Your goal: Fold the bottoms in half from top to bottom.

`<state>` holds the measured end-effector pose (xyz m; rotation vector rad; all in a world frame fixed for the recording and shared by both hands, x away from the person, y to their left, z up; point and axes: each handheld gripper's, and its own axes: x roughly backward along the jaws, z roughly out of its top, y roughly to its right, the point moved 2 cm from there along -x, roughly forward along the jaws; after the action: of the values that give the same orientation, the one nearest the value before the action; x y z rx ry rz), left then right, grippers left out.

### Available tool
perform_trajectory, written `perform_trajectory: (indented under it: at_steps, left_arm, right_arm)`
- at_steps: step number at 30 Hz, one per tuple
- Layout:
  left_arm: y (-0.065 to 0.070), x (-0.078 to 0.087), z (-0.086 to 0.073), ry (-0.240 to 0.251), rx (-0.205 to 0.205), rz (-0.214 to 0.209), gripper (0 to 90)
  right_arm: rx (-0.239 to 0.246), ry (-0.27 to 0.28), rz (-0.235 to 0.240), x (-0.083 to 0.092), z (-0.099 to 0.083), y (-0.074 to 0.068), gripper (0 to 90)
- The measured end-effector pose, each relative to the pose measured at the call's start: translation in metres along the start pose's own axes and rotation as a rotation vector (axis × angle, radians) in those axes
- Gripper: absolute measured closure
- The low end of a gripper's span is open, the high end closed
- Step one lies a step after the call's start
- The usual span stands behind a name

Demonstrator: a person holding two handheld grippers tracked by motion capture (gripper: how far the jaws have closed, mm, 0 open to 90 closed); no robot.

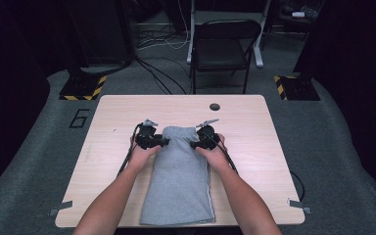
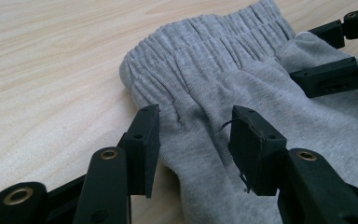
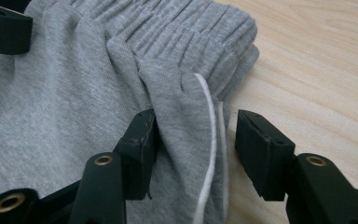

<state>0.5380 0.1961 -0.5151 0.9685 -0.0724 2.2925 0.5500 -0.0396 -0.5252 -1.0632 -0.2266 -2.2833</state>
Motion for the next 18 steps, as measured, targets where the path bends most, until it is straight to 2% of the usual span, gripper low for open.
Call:
perform_trajectory:
  at_steps: [2, 7, 9, 12, 14, 16, 18]
  left_arm:
    - [-0.001, 0.001, -0.001, -0.008, -0.017, 0.002, 52.5]
    - [-0.005, 0.001, -0.006, -0.017, 0.009, 0.015, 51.3]
    - [-0.007, -0.001, -0.009, -0.028, 0.001, 0.024, 51.1]
    - [-0.004, -0.005, -0.011, -0.008, 0.045, 0.017, 51.3]
    - [-0.003, -0.007, -0.011, -0.019, 0.023, 0.007, 51.8]
    - [-0.003, -0.009, -0.011, -0.02, 0.035, 0.009, 52.2]
    - [-0.003, -0.01, -0.011, -0.02, 0.026, 0.007, 52.5]
  right_arm:
    - [0.008, -0.001, 0.004, -0.001, 0.0, 0.0, 49.1]
    - [0.038, -0.001, 0.002, -0.001, 0.0, -0.001, 51.3]
    - [0.053, 0.002, -0.007, -0.002, 0.0, -0.003, 52.2]
    - [0.066, 0.002, -0.007, -0.003, 0.0, -0.004, 53.7]
    - [0.073, -0.001, -0.009, -0.002, 0.0, -0.004, 55.1]
    - [0.074, 0.001, -0.009, -0.002, 0.0, -0.005, 56.2]
    - [0.074, 0.005, -0.013, -0.002, 0.0, -0.005, 57.0]
